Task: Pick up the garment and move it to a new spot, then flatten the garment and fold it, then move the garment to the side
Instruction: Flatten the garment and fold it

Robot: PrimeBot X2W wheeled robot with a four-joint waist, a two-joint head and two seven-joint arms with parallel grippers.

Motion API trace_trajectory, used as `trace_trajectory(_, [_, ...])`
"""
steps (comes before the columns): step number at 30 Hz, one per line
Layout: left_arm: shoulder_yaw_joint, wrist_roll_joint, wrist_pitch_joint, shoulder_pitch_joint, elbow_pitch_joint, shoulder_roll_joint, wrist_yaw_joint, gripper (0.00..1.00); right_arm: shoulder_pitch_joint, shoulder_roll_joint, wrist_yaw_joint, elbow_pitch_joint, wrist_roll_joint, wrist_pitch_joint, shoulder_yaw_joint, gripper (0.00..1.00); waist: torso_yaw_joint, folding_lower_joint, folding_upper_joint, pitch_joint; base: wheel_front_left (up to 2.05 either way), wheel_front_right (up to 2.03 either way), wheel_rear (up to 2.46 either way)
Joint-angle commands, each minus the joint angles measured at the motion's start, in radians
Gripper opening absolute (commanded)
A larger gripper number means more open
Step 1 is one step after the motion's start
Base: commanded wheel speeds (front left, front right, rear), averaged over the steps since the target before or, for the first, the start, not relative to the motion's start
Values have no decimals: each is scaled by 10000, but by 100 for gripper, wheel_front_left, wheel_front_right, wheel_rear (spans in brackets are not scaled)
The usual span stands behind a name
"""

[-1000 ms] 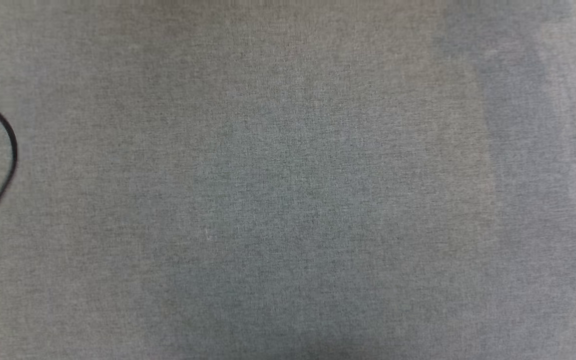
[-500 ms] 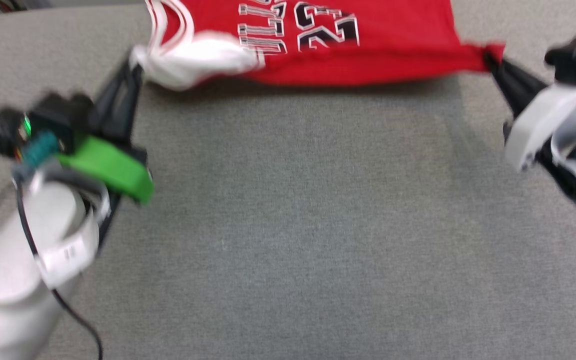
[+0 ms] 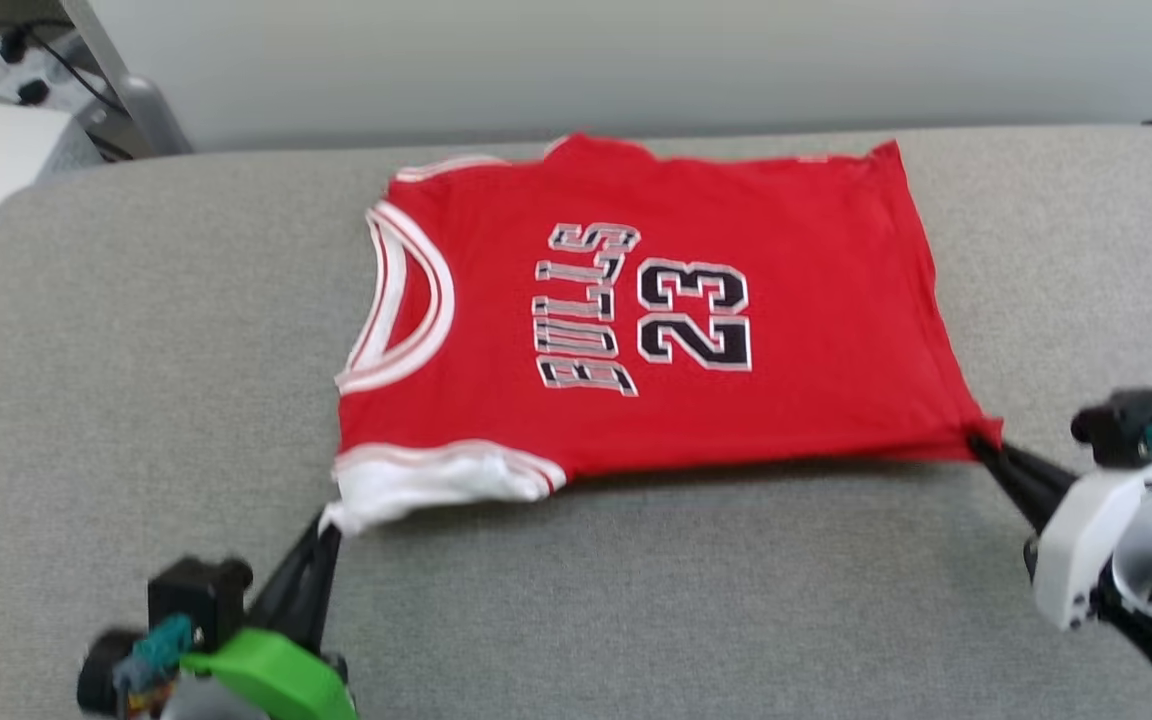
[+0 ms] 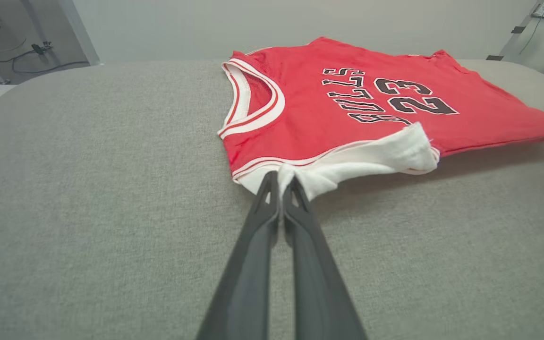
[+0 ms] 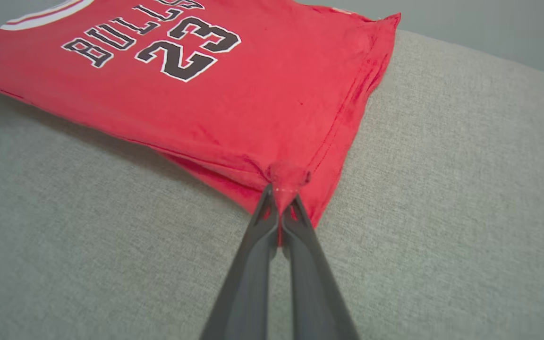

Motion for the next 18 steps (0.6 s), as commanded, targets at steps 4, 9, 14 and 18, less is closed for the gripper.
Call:
trace_trajectory(4, [-114, -709, 165, 1152, -335, -89, 101, 0, 1236, -183, -7, -407, 233, 136, -275, 0, 223, 1, 0, -733, 0, 0, 0])
trace_trajectory(9, [-469, -1169, 728, 1825, -580, 34, -66, 0, 2420, -466, -7, -918, 218, 391, -786, 0, 268, 1, 0, -983, 0, 0, 0])
trace_trajectory(14, [-779, -1841, 1602, 2321, -892, 332, -413, 0, 3599, -763, -7, -1560, 98, 799, -1457, 0, 223, 1, 0, -1135, 0, 0, 0])
trace_trajectory(18, [-839, -2149, 1936, 2658, -1156, 577, -420, 0, 4448, -887, -7, -2024, 32, 1205, -2100, 0, 195, 1, 0, -1185, 0, 0, 0])
